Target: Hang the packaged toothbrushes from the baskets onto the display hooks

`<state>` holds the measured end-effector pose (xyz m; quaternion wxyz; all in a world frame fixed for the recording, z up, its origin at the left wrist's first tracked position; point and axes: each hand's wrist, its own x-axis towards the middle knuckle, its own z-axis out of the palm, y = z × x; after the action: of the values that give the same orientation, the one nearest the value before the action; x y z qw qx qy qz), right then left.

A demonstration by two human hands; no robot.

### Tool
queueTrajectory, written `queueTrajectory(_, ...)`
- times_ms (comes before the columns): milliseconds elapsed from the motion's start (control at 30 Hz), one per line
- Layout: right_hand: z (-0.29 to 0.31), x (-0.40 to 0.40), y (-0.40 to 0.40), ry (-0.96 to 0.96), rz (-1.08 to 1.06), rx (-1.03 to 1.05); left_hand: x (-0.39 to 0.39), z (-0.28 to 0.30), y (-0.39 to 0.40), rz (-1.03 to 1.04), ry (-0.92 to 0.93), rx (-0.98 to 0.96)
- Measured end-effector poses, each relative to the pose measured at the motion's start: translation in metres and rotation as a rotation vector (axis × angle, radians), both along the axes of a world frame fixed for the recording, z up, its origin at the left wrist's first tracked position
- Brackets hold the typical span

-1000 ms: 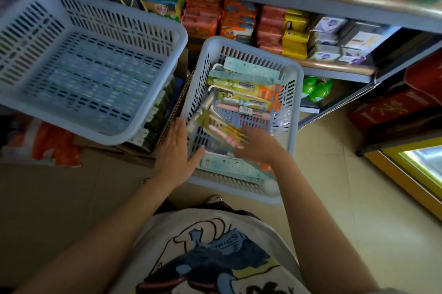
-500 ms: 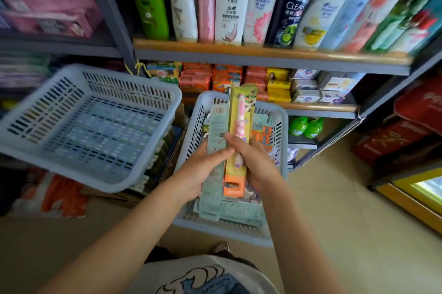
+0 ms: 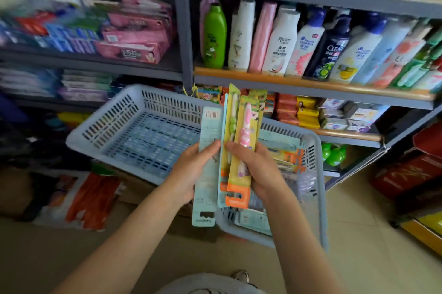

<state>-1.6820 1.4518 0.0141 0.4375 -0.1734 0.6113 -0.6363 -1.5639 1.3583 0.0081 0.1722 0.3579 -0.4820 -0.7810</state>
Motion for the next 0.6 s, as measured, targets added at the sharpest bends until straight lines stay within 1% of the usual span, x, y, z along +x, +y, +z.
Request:
queueTrajectory(100, 0.019, 0.064, -0.03, 0.079, 0.044, 0.023, 0.072, 0.008, -0.033, 0.102, 0.026, 0.026)
queueTrajectory(167, 0.024, 0.108, -0.053, 0.131, 0.16, 0.039, 0.12, 0.014, -0.053, 0.145, 0.076, 0.033)
queueTrajectory(233, 0.027, 0.157, -0.081, 0.254, 0.292, 0.063, 0.165, 0.023, -0.071, 0.159, 0.133, 0.033)
queueTrajectory(300, 0.031, 0.209, -0.109, 0.355, 0.361, 0.068, 0.208, 0.029, -0.088, 0.197, 0.14, 0.036)
queueTrajectory(400, 0.038, 0.276, -0.148, 0.424, 0.405, 0.027, 0.269, 0.036, -0.118, 0.276, 0.172, 0.142)
queueTrajectory(500, 0.045, 0.319, -0.184, 0.625, 0.451, -0.024, 0.318, 0.043, -0.146, 0.341, 0.21, 0.224)
queueTrajectory(600, 0.053, 0.349, -0.219, 0.65, 0.464, -0.064, 0.355, 0.05, -0.172, 0.416, 0.229, 0.218)
